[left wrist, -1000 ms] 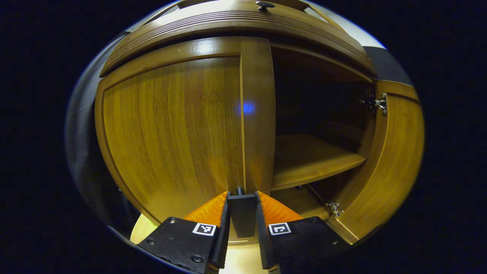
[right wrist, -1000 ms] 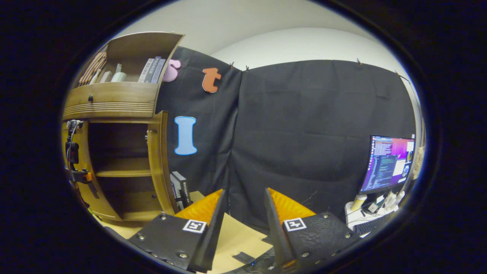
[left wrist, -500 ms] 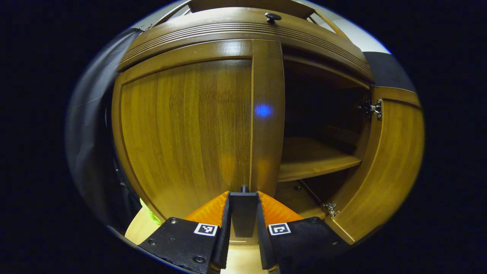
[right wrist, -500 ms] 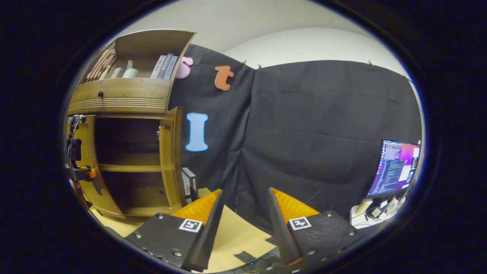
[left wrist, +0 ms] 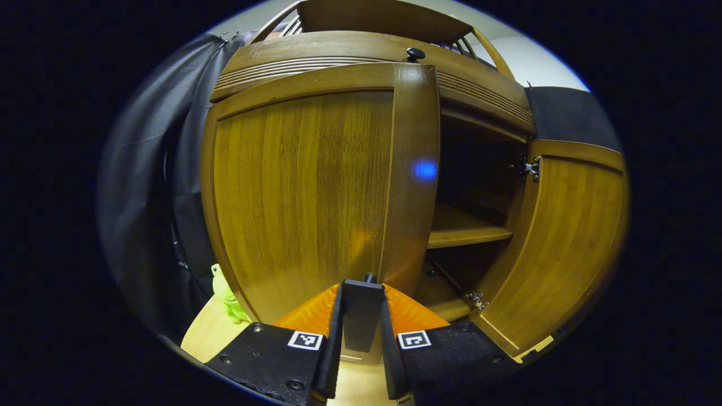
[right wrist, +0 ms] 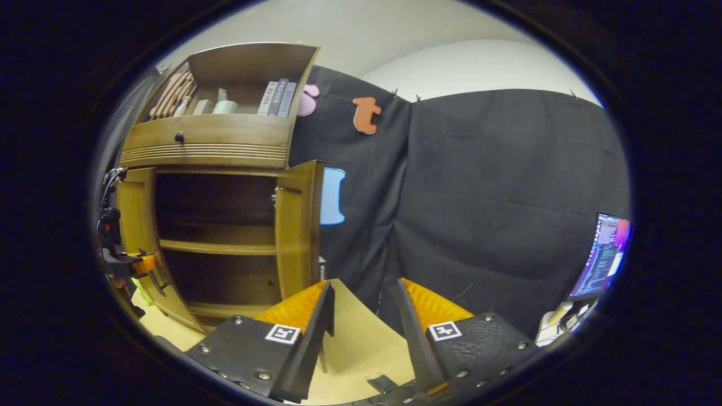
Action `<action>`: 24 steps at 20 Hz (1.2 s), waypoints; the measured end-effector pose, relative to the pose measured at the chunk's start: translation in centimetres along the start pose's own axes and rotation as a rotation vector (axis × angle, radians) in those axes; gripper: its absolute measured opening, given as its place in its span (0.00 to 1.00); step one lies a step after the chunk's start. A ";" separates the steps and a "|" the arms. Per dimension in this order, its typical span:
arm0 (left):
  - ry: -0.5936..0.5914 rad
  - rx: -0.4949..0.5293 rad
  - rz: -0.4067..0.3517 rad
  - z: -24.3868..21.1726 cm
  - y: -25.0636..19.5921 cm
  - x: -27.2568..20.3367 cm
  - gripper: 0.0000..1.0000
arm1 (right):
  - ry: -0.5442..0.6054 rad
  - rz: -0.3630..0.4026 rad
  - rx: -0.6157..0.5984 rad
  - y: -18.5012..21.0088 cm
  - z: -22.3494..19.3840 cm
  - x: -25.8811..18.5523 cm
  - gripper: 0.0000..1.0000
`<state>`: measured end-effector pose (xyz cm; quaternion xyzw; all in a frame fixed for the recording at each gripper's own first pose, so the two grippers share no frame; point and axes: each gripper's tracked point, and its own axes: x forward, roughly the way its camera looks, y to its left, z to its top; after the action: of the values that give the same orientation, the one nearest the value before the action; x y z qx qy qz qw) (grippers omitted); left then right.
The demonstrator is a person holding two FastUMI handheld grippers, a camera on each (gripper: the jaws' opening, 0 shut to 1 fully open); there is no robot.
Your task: Open the right door of the double-door shoe cabinet with the right hand, and open the left door with the left hand.
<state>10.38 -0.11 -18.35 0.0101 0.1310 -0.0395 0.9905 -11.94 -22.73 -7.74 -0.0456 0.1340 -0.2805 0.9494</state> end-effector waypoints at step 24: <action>-0.015 -0.138 -0.010 -2.2 5.6 -9.4 0.36 | 0.059 0.431 -0.021 16.9 -2.1 3.3 0.68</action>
<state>1.22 6.29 -17.93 -0.0592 0.1259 -0.0354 0.9896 -1.07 -10.39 -13.22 -0.0174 0.1715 -0.0707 0.9825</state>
